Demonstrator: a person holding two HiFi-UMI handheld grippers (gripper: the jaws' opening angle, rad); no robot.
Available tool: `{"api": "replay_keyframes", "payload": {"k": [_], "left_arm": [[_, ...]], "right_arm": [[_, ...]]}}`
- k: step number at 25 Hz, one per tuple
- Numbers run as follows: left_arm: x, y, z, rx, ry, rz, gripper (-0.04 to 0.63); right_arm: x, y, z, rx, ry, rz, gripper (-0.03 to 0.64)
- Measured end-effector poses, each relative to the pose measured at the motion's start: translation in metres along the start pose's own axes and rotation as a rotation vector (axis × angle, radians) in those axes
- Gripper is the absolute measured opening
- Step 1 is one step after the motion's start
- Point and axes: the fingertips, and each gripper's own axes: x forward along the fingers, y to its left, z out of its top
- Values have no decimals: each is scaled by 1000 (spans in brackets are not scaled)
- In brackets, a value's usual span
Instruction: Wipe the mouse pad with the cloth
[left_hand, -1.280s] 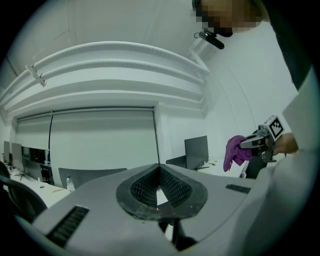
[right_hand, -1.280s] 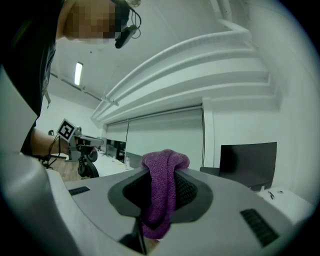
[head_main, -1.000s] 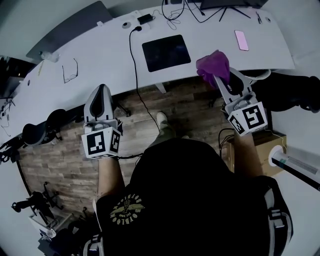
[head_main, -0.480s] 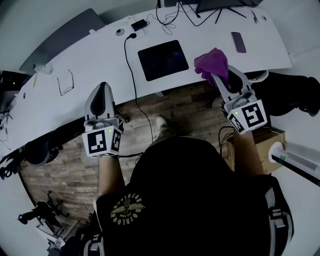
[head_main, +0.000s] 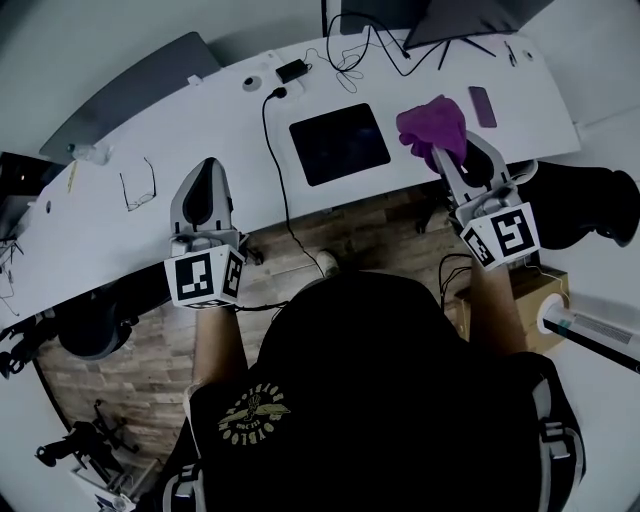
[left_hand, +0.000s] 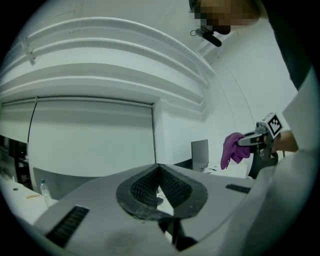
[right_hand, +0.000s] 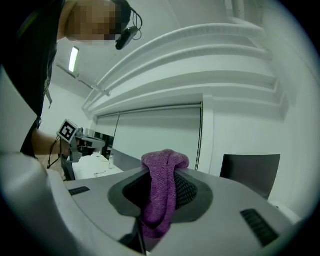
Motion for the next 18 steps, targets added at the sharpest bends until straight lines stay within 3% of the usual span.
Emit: {"api": "replay_keyframes", "payload": {"k": [18], "left_arm": [[30, 27, -10, -11, -12, -51, 2]], "right_arm": [[26, -3, 8, 16, -6, -65, 86]]}}
